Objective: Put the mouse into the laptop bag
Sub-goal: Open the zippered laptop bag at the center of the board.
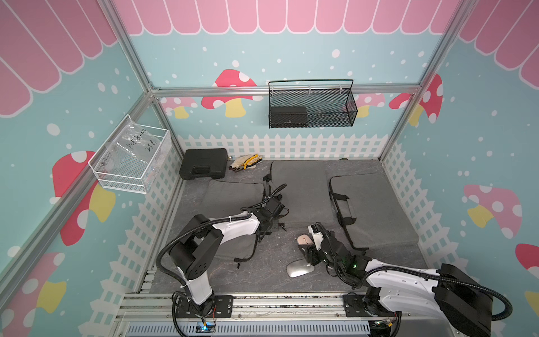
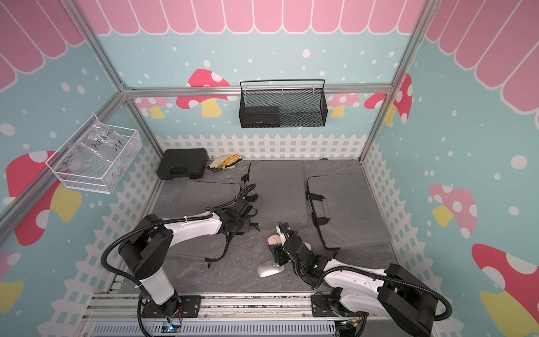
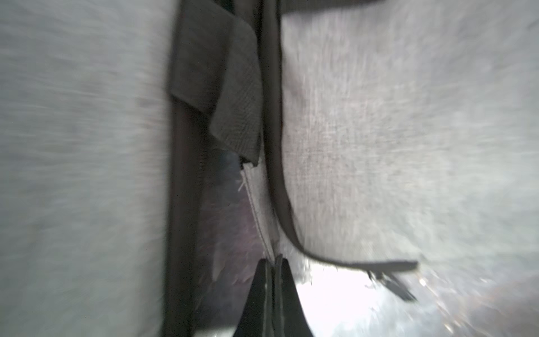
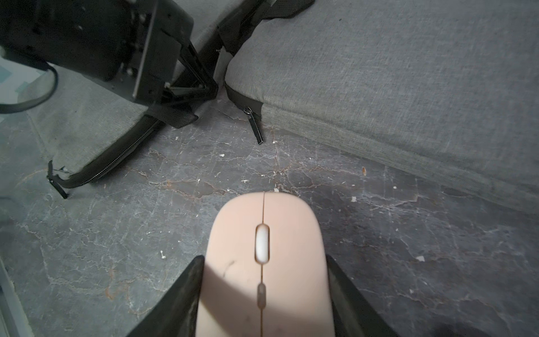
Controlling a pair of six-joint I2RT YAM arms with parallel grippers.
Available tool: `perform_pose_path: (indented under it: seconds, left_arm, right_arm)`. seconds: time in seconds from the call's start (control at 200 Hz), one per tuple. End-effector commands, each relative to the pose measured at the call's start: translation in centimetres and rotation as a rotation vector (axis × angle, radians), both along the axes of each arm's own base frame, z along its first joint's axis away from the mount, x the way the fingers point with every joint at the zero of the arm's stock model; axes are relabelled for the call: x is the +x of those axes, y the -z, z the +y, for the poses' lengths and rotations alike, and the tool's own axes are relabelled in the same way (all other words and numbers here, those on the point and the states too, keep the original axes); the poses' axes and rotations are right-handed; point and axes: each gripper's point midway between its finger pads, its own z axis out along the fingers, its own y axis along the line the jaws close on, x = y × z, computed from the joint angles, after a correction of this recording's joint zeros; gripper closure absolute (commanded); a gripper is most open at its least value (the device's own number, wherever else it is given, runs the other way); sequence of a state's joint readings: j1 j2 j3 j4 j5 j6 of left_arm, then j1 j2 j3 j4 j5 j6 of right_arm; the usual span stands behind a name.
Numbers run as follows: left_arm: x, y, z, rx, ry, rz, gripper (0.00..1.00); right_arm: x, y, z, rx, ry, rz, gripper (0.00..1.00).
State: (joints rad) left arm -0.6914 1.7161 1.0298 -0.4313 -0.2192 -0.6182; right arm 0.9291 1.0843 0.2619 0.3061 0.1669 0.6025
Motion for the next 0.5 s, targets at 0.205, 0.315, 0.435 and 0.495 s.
perform_pose_path:
  seconds: [0.205,0.315,0.435,0.495]
  left_arm:
    - [0.1,-9.1,2.9,-0.191,-0.083,-0.136,1.00]
    - [0.1,-11.2,3.9,-0.249,-0.110,-0.179,1.00]
    - [0.1,-12.6,4.9,-0.295,-0.128,-0.204,1.00]
    - [0.0,-13.0,5.1,-0.319,-0.130,-0.210,1.00]
  right_arm:
    - [0.2,-0.6,0.7,0.086,0.002,-0.005,0.63]
    - [0.4,-0.7,1.5,0.115,-0.008,-0.002,0.64]
    - [1.0,-0.9,2.9,0.147,-0.016,0.007,0.64]
    - [1.5,-1.0,3.9,0.152,-0.023,0.013,0.64]
